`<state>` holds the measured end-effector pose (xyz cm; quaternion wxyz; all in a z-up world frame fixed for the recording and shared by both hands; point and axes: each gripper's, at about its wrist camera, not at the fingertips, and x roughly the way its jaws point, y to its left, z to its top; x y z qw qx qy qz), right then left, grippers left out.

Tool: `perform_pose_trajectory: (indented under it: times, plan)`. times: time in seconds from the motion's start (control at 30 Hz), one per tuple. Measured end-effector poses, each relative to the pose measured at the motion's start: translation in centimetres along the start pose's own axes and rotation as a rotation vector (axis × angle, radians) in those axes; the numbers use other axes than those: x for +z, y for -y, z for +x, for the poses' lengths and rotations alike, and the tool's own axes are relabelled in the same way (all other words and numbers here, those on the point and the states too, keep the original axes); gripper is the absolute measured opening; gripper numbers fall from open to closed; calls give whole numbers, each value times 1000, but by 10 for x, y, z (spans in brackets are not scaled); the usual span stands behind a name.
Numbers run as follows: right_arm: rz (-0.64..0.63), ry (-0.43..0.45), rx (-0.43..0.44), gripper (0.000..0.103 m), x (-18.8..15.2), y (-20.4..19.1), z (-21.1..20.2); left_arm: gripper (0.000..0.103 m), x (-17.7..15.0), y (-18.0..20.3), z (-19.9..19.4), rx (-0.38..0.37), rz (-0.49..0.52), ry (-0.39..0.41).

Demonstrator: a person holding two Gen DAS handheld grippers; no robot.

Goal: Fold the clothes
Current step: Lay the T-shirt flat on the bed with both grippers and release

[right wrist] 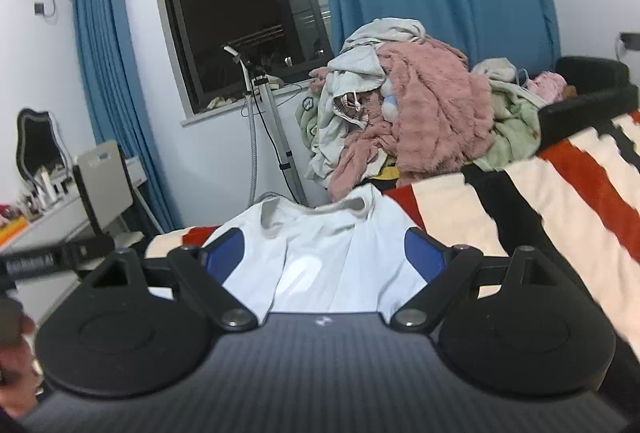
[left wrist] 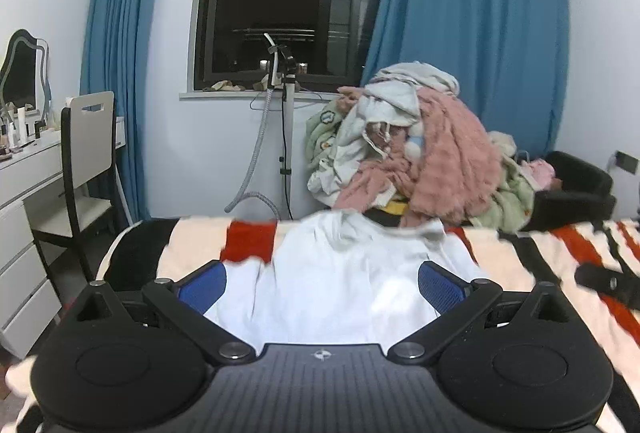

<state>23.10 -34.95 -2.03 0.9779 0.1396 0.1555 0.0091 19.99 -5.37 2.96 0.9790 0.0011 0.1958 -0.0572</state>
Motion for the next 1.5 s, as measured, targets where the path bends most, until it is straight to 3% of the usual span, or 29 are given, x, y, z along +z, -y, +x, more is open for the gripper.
perform_pose_trajectory:
  times: [0.13, 0.23, 0.37, 0.5, 0.57, 0.7, 0.83, 0.97, 1.07, 1.23, 1.43, 1.47, 1.5]
  plan:
    - [-33, 17, -15, 88, -20, -9, -38, 103, -41, 4, -56, -6, 34, 31]
    - [-52, 28, -23, 88, -32, -16, -56, 103, -65, 1, -78, -13, -1, 9]
    - [-77, 42, -35, 88, -48, -25, -81, 103, -75, 0, -90, 2, -120, -39]
    - [-61, 35, -8, 88, -55, -29, -93, 103, -84, 1, -96, -42, -145, 2]
    - [-13, 27, 32, 88, -57, -24, -93, 103, -95, -8, -91, -104, -203, -5]
    - [32, 5, 35, 88, -72, -11, -84, 99, -123, -34, -65, -171, -348, -75]
    - [89, -65, 11, 88, -82, 2, -63, 97, -132, -64, -28, -157, -465, -140]
    - [157, -100, 25, 88, -90, 9, -45, 90, -127, -96, 28, -109, -542, -140]
    - [138, -120, 20, 88, -99, 8, -28, 76, -123, -117, 76, -64, -609, -130]
    - [158, -173, -6, 88, -112, 18, 12, 62, -105, -128, 142, -46, -597, -64]
    - [156, -199, -60, 88, -122, 24, 61, 53, -88, -136, 215, 74, -535, -120]
    - [149, -201, -72, 88, -123, 25, 65, 50, -85, -137, 223, 82, -527, -122]
    - [143, -204, -83, 88, -124, 25, 68, 36, -82, -136, 229, 91, -515, -131]
